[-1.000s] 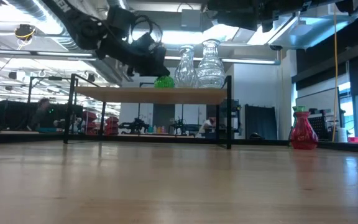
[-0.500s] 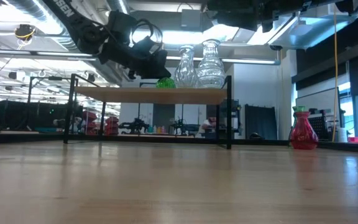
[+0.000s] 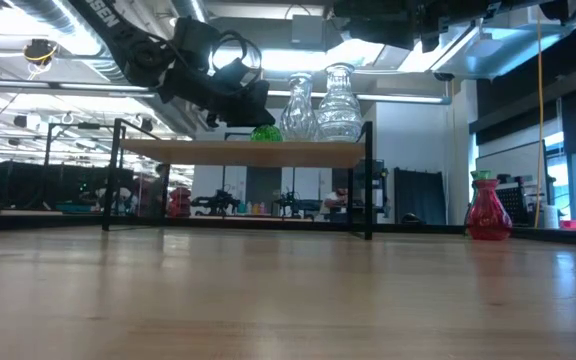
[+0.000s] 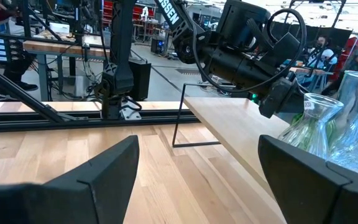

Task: Sort vases onto shelf
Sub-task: Put the middle green vase on the shelf, then put the bottom green vase aligned with the other green vase on the shelf

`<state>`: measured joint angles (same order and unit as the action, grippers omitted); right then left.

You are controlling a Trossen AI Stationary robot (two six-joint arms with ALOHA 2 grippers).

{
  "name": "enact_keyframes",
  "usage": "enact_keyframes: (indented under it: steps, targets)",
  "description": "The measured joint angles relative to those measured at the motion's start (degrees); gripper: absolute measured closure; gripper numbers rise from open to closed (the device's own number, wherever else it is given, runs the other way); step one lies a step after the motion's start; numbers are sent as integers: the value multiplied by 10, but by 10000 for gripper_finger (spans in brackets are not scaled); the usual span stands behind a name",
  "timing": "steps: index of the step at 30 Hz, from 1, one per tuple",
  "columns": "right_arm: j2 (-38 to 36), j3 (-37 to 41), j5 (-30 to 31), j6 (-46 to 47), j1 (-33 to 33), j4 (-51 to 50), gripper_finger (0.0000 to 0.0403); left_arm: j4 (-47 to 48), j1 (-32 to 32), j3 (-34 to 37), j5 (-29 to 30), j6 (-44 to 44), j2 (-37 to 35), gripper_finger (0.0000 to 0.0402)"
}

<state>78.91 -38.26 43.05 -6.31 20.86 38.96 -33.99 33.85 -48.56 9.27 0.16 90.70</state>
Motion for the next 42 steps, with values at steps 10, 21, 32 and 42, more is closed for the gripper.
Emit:
enact_keyframes:
  steps: [10,21,32,42]
  targets:
    - [0,0,0,0,0,0,87,2,-2,0,0,0,0,227]
    - [0,0,-1,0,0,0,87,58,-21,1,1,5,-114,221]
    - [0,0,-1,3,0,-1,87,245,-142,0,-163,-6,-224,221]
    - [1,0,-5,-36,1,45,87,216,-346,73,-123,-30,-224,223]
